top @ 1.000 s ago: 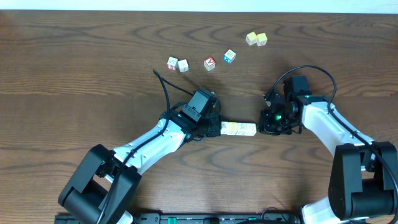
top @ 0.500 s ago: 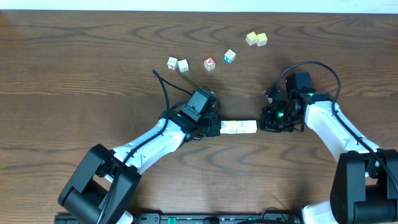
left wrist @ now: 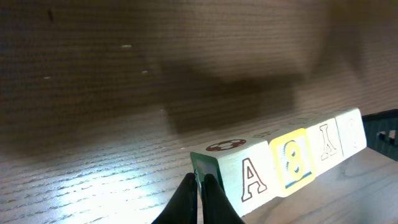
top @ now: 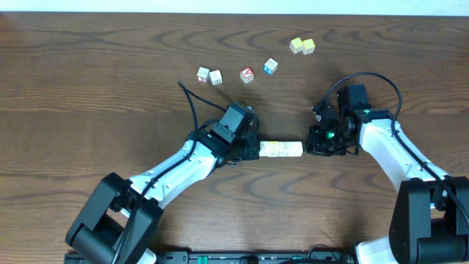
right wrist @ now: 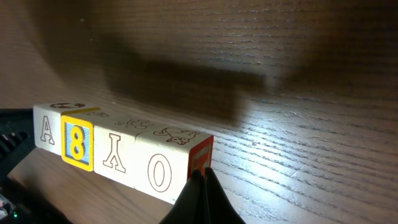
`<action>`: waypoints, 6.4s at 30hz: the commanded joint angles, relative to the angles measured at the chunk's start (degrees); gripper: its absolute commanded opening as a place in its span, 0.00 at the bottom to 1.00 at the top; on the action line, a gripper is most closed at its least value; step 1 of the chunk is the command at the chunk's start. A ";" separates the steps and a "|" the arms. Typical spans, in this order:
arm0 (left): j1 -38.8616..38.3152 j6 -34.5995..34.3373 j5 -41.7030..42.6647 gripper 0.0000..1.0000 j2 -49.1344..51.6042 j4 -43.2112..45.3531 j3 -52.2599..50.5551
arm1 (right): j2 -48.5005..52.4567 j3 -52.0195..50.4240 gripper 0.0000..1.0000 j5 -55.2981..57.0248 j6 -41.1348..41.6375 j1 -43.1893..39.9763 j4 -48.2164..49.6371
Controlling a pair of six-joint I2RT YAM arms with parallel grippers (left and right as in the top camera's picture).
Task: Lift 4 blocks
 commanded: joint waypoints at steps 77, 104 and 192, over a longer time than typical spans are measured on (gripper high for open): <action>-1.68 -2.25 8.72 0.07 -9.05 2.29 1.09 | -8.63 2.25 0.01 -14.23 3.87 1.29 -1.79; -1.68 -2.93 8.76 0.07 -9.53 2.32 1.09 | -11.56 2.29 0.01 -16.15 3.91 1.27 -1.51; -1.70 -4.20 5.46 0.07 -11.23 1.68 1.09 | -11.63 2.29 0.01 -19.12 6.27 1.29 -1.29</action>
